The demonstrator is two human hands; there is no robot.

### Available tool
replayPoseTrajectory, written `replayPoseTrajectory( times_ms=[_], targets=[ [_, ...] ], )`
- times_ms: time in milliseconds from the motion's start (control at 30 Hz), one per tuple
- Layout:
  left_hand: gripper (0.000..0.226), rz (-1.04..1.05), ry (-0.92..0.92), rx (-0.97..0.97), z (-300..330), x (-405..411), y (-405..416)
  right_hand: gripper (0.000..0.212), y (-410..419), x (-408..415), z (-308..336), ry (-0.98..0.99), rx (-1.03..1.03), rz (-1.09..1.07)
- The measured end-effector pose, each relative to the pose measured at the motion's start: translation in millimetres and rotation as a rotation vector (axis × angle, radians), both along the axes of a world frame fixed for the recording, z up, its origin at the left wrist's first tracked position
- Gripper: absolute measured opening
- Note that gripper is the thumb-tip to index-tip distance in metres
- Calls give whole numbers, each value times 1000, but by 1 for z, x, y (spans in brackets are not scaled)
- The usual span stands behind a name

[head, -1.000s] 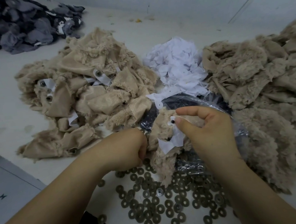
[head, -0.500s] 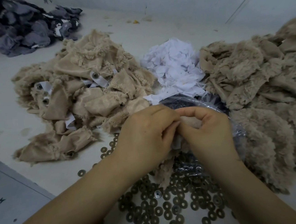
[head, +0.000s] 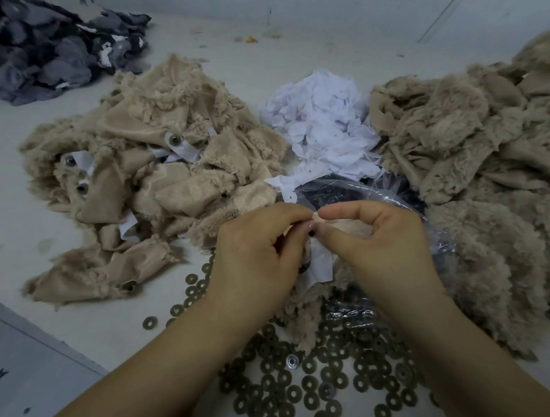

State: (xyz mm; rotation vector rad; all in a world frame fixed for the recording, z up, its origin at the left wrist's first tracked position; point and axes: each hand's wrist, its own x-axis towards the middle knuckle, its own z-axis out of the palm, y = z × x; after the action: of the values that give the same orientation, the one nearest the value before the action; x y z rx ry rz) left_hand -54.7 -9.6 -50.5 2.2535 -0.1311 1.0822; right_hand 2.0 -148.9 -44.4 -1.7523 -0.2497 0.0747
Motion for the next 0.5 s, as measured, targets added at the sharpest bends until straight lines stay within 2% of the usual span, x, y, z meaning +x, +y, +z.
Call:
replayPoseTrajectory(
  times_ms=[200,500],
  targets=[
    [12,-15,14,53,-2,0,2,10,1,1,-1,48,16,-19],
    [12,-39,24,17,-1,0,0,10,0,1,-1,12,-14,-21]
  ],
)
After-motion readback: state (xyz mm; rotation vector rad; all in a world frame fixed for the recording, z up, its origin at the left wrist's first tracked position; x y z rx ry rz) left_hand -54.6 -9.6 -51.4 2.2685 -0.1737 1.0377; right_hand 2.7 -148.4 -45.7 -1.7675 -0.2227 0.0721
